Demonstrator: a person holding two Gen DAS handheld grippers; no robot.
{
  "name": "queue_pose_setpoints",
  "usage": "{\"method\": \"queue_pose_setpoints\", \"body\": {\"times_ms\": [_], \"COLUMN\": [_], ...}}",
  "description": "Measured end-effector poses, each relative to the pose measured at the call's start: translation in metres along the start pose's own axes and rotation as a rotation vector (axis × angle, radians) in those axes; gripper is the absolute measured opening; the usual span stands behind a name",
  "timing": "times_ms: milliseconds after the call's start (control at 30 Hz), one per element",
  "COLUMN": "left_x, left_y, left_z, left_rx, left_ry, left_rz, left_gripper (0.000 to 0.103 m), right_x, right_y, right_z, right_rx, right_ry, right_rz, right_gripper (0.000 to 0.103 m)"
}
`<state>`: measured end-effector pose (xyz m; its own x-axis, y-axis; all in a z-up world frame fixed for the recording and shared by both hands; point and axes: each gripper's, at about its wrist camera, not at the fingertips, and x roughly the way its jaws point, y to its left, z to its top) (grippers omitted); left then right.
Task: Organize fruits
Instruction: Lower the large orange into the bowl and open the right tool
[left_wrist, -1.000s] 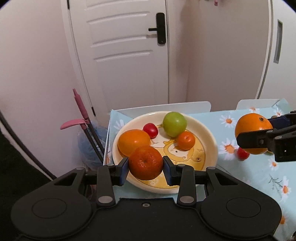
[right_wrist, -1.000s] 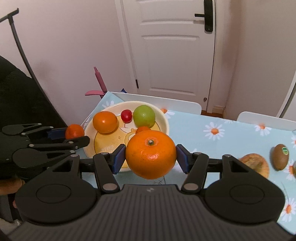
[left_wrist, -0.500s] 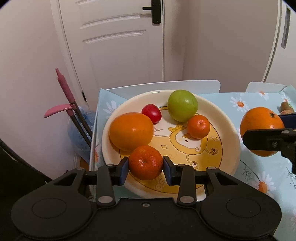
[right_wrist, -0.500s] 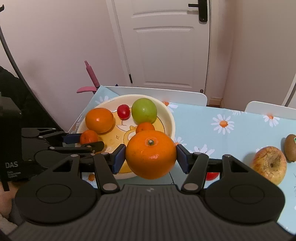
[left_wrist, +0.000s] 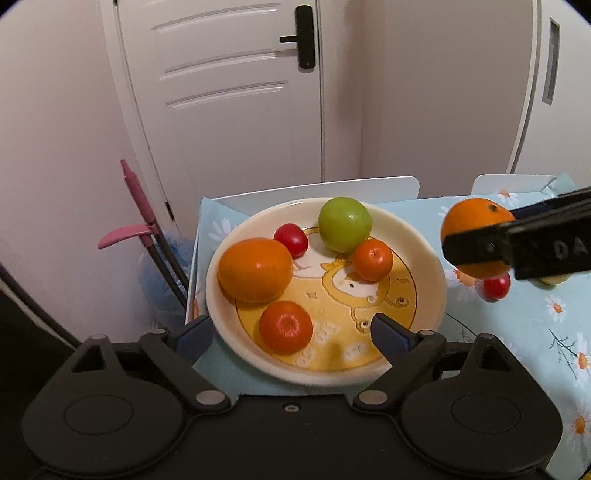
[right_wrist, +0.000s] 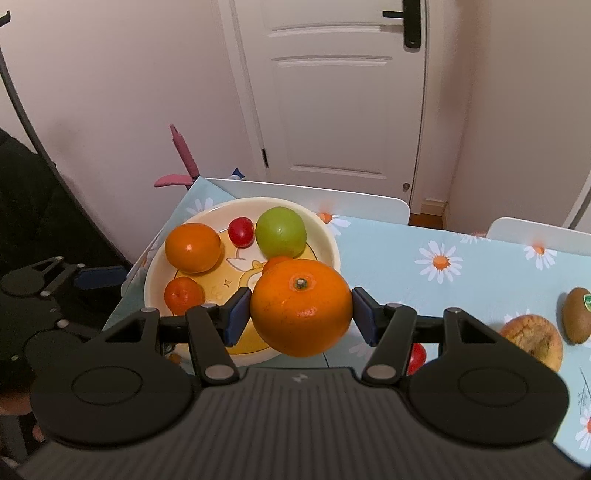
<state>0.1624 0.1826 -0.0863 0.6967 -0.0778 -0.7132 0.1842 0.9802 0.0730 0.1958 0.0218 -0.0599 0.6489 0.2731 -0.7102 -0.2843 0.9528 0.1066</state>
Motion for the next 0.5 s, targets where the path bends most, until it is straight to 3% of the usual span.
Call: {"method": "queue_pose_setpoints", "body": {"times_ms": [500], "left_x": [-0.028], "left_y": [-0.002], "left_z": [-0.019], "left_rx": [-0.05], "left_ry": [-0.019], "left_rz": [0.049], "left_gripper": [0.095], "right_x": [0.04], "right_y": [0.022], "right_z": [0.0], "right_rx": [-0.147], "right_ry": [0.083], "right_rz": [0.093], "right_gripper": [0.074]}}
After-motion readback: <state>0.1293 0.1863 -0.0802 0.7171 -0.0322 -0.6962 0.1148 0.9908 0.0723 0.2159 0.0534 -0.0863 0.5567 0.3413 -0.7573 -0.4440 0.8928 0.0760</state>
